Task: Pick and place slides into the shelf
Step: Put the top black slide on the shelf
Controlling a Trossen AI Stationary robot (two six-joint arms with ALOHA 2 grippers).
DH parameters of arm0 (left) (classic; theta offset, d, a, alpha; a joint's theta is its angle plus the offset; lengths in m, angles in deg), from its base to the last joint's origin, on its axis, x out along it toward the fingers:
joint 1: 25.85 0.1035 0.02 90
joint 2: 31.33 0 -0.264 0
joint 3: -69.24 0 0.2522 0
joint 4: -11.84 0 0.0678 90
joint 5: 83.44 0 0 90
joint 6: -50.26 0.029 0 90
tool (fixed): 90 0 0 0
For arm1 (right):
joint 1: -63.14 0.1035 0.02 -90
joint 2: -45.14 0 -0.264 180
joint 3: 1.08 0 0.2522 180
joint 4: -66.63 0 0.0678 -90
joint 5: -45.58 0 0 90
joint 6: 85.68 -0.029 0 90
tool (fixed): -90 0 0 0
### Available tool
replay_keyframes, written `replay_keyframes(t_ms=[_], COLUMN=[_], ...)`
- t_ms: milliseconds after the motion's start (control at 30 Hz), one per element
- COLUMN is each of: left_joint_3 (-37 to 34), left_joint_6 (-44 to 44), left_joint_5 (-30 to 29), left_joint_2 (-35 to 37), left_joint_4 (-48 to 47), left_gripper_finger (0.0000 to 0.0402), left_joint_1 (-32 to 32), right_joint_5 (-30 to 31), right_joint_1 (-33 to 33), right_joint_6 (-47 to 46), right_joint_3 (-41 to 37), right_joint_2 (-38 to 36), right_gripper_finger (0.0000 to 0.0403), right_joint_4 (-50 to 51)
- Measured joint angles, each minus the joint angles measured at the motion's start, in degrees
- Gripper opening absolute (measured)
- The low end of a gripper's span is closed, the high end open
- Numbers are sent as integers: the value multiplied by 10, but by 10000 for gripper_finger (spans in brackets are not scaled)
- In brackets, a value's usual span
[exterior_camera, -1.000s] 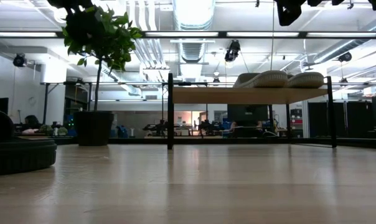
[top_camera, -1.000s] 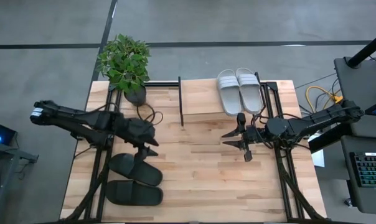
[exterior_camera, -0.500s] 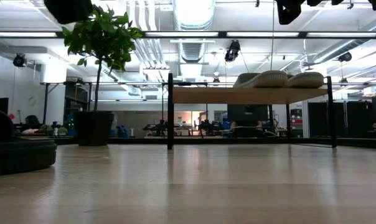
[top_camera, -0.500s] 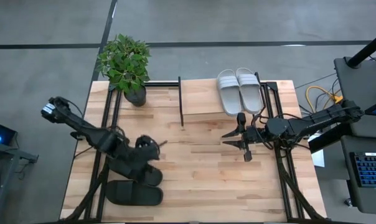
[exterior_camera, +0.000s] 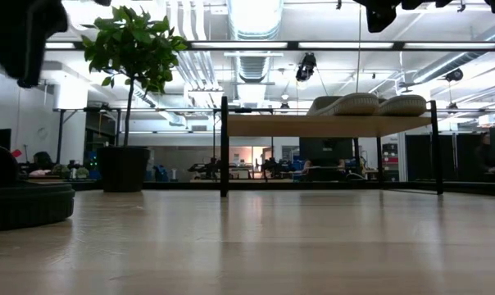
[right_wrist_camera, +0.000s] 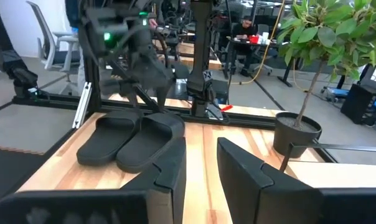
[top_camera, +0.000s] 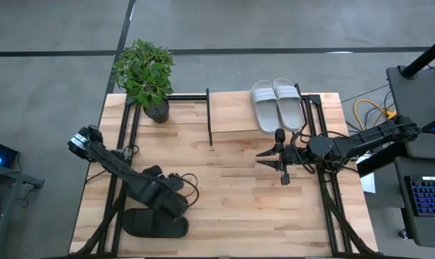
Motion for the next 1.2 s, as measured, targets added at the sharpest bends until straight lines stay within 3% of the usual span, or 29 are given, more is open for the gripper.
replay_keyframes(t_ms=[233, 367, 867, 1200], left_joint_3=[6, 6, 6, 4], left_joint_6=[-65, -99, -172, -168], left_joint_5=[73, 86, 98, 128], left_joint_2=[-69, -96, -113, -124], left_joint_4=[-94, -135, -133, -110], left_gripper_finger=[215, 215, 215, 215], left_joint_1=[0, 0, 1, 1], right_joint_5=[0, 0, 0, 0], right_joint_1=[0, 0, 0, 0], right_joint_6=[2, 2, 2, 2], right_joint_3=[0, 0, 0, 0], right_joint_2=[0, 0, 0, 0], right_gripper_finger=[86, 80, 82, 70], right_joint_4=[1, 1, 2, 3])
